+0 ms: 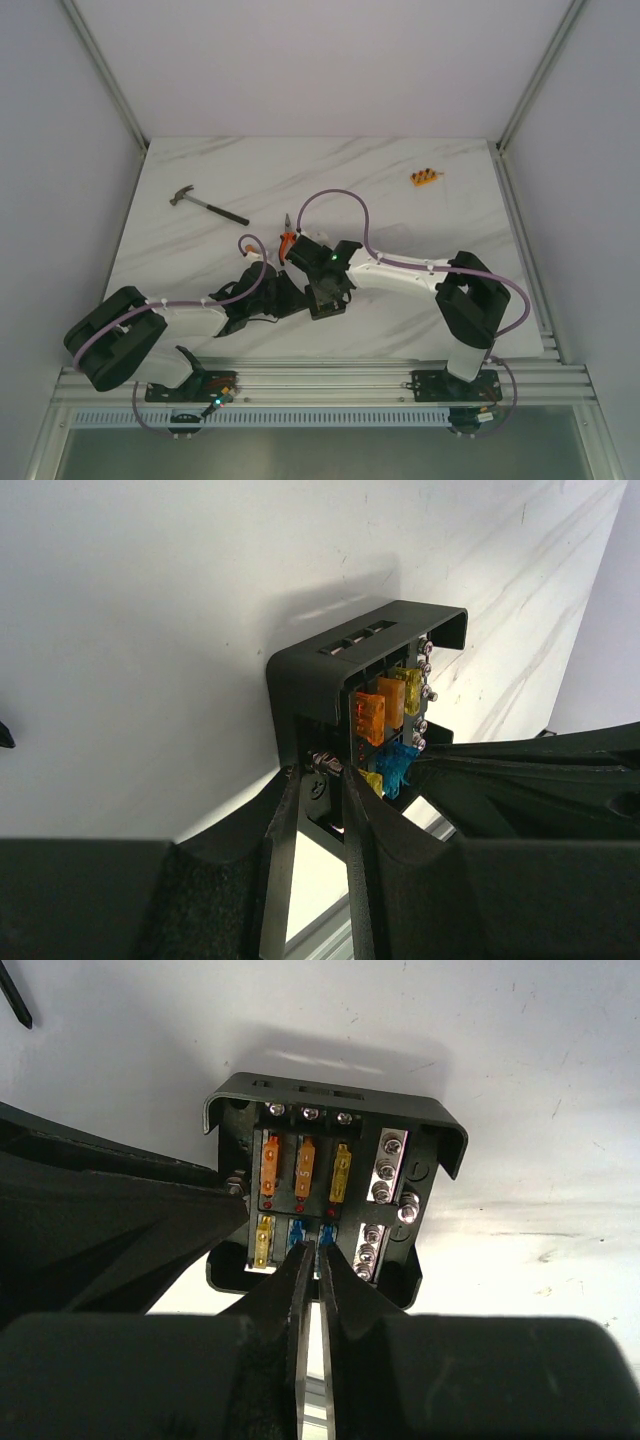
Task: Snap on the fuse box
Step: Install the fuse at the fuse box base.
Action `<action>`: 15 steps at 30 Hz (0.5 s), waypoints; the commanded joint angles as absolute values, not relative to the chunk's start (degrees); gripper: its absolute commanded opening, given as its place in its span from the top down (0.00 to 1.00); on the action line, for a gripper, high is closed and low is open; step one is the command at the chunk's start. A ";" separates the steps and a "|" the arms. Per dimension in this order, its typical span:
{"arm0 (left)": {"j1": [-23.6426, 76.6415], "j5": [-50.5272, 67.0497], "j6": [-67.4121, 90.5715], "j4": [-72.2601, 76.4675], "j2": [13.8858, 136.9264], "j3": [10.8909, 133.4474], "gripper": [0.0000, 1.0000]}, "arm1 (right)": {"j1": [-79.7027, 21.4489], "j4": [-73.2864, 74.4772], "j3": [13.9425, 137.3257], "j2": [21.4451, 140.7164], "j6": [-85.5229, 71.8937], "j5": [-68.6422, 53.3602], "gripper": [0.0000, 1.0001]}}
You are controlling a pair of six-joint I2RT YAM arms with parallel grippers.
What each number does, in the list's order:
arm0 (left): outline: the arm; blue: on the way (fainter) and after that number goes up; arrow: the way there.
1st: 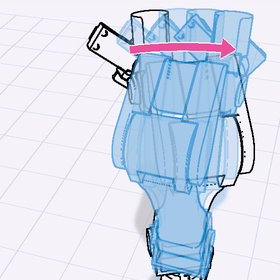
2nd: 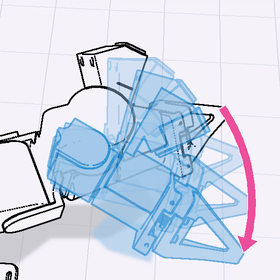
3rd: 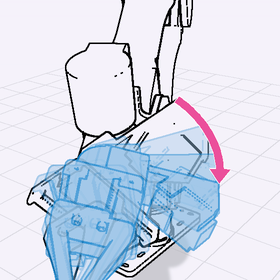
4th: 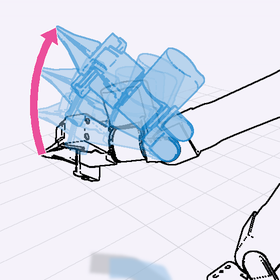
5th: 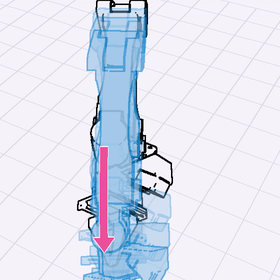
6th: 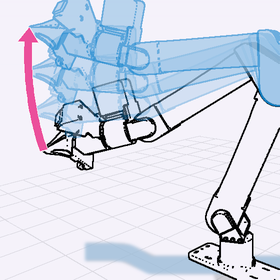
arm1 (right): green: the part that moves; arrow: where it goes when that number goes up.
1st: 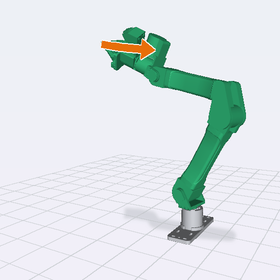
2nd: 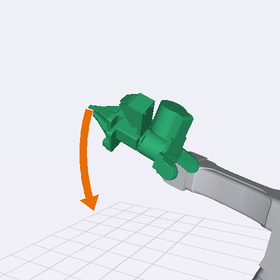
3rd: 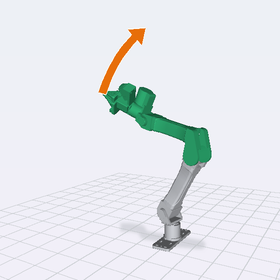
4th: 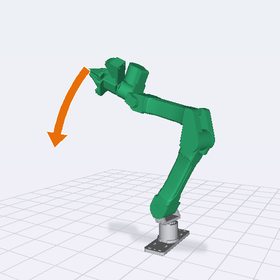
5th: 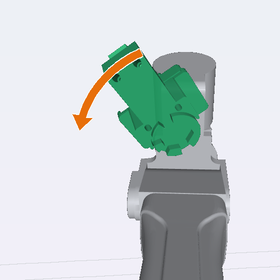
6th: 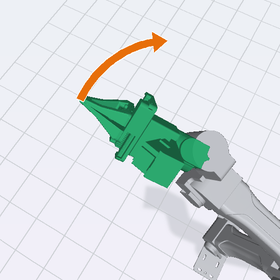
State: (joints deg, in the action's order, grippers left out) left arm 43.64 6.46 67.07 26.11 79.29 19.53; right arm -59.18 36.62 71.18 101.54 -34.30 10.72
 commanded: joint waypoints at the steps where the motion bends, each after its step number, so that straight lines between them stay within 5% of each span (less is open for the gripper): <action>1: 43.94 6.54 67.14 23.20 80.42 19.28 0.68 | -58.91 38.87 71.03 103.90 -34.73 10.74 0.89; 6: 43.95 6.53 67.16 23.20 80.43 19.20 0.68 | -58.90 40.60 69.88 106.82 -34.06 9.74 1.00; 15: 43.95 6.67 67.11 23.42 80.42 19.17 0.68 | -58.62 40.19 66.34 113.60 -32.44 8.09 1.00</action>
State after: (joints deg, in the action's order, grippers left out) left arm 43.64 6.46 67.05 26.09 79.35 19.53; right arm -58.85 37.32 71.94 103.57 -33.56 10.28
